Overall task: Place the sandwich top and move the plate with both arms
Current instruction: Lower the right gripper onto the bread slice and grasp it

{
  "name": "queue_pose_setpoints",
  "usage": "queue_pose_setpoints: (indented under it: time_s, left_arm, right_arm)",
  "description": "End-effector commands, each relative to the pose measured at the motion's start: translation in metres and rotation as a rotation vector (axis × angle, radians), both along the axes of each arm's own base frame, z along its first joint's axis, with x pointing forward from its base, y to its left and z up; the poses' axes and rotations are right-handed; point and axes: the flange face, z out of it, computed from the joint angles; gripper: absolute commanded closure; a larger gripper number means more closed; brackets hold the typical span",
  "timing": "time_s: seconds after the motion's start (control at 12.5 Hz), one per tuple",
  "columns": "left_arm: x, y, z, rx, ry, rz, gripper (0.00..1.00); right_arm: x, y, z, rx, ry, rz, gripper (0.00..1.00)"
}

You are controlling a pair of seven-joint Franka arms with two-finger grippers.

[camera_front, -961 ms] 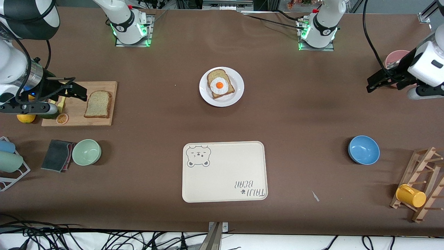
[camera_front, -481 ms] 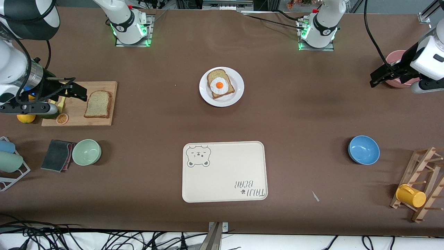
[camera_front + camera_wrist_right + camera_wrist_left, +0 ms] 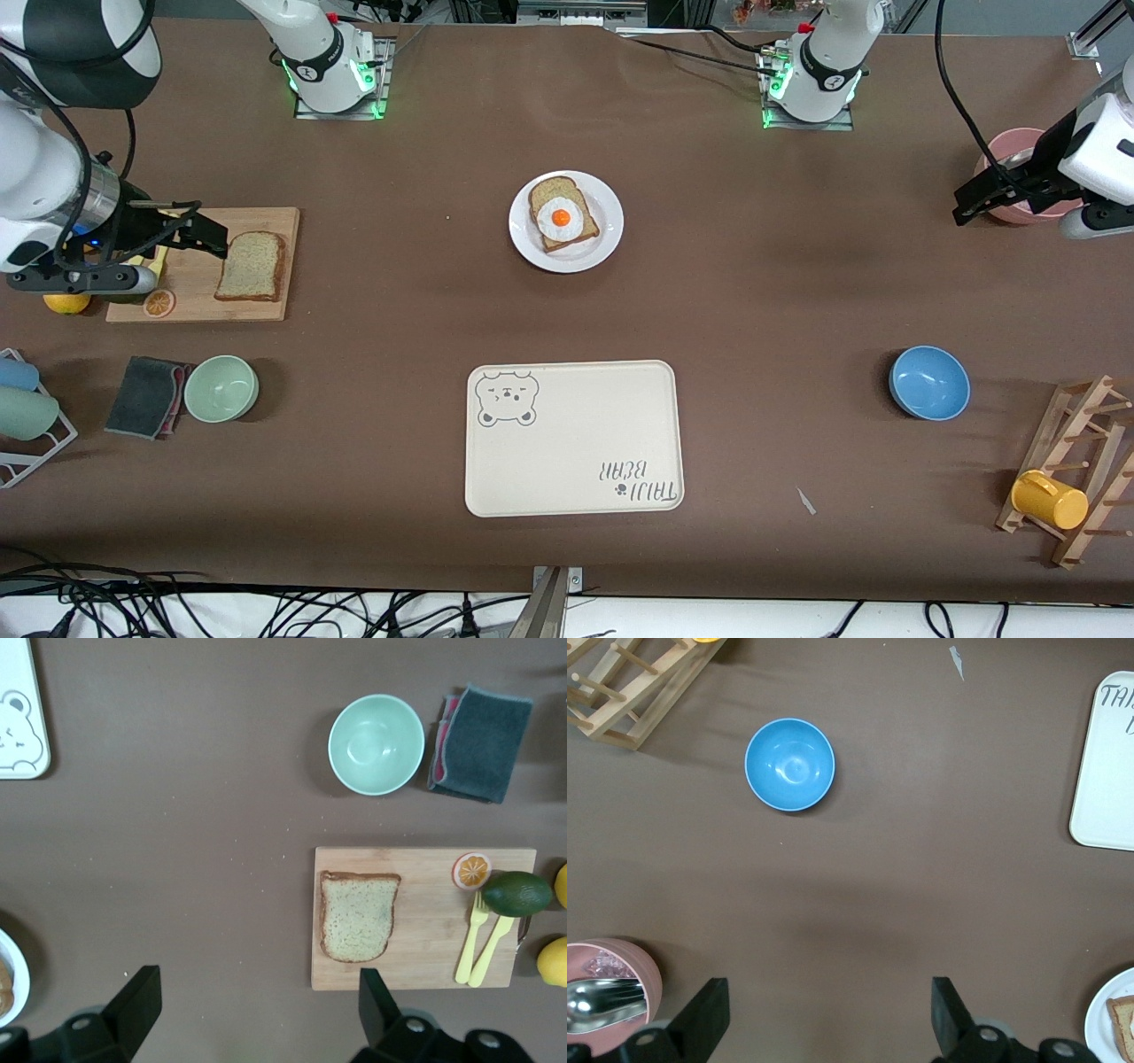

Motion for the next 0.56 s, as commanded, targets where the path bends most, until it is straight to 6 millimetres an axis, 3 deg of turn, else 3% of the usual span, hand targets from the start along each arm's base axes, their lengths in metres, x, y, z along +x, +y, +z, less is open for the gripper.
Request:
queue_pose_setpoints:
  time_s: [0.0,0.16,0.48]
  left_arm:
    - [-0.005,0.002,0.001,-0.004,-0.015,-0.014,0.00]
    - [-0.003,0.002,0.000,-0.008,-0.021,-0.014,0.00]
    - [0.003,0.017,0.000,-0.015,-0.035,0.010,0.00]
  right_arm:
    - [-0.016,0.002,-0.020,-0.019,-0.042,0.007,0.02]
    - [-0.022,0.002,-0.041,-0.018,-0.056,0.010,0.02]
    - [-0.038,0.000,-0.109,-0.014,-0.075,-0.014,0.01]
